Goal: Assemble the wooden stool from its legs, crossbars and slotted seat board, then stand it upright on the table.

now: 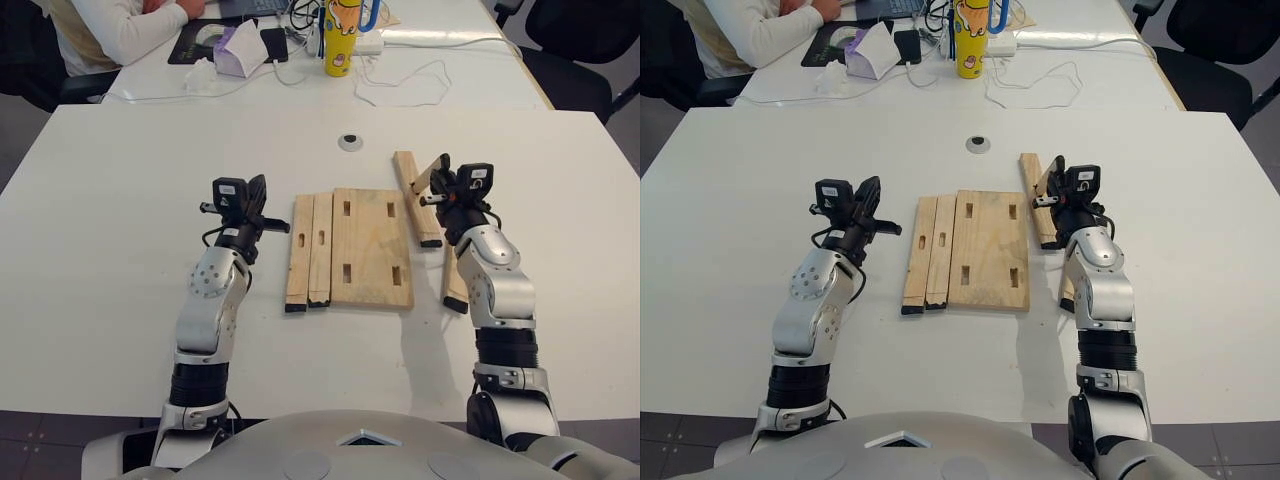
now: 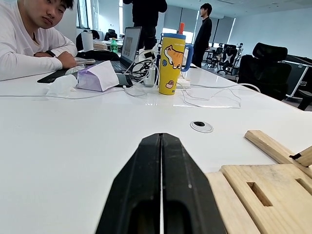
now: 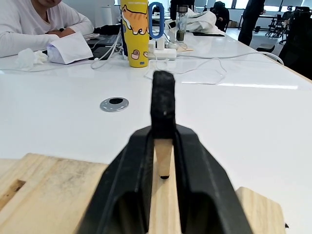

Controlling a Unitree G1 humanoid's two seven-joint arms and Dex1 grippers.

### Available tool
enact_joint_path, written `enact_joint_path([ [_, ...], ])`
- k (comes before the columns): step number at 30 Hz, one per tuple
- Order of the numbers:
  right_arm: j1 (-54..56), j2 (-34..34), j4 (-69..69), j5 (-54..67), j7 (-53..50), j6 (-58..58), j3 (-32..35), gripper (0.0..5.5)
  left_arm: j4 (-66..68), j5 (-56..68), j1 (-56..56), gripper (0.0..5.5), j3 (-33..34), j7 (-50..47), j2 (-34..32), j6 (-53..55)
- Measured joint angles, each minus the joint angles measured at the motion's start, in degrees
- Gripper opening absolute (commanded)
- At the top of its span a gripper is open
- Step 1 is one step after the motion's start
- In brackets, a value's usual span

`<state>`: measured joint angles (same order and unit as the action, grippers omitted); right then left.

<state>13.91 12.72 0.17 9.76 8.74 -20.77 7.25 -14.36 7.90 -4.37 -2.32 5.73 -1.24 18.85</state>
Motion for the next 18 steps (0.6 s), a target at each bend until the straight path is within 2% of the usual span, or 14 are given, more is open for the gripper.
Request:
enact_joint_path([
  [4, -0.04, 1.96, -4.25, 1.19, 0.37, -5.80, 1.60, 0.44, -0.02, -0.05, 0.00, 0.00, -0.05, 0.01, -0.19, -0.02],
  [8, -0.60, 6.35, -14.07, 4.73, 1.62, -18.99, 4.29, 0.44, -0.32, -0.08, 0.17, 0.00, 0.09, -0.32, -0.21, -0.04],
  [12, -1.58, 8.00, -20.98, 8.53, 2.21, -31.20, 5.91, 0.44, -0.66, -0.16, 0.81, 0.00, -0.01, -1.16, 0.04, -0.10],
  [18, -3.08, 7.51, -26.87, 10.18, 1.79, -37.76, 5.75, 0.44, -0.98, -0.37, 1.08, 0.00, -0.14, -1.54, 0.36, -0.12],
])
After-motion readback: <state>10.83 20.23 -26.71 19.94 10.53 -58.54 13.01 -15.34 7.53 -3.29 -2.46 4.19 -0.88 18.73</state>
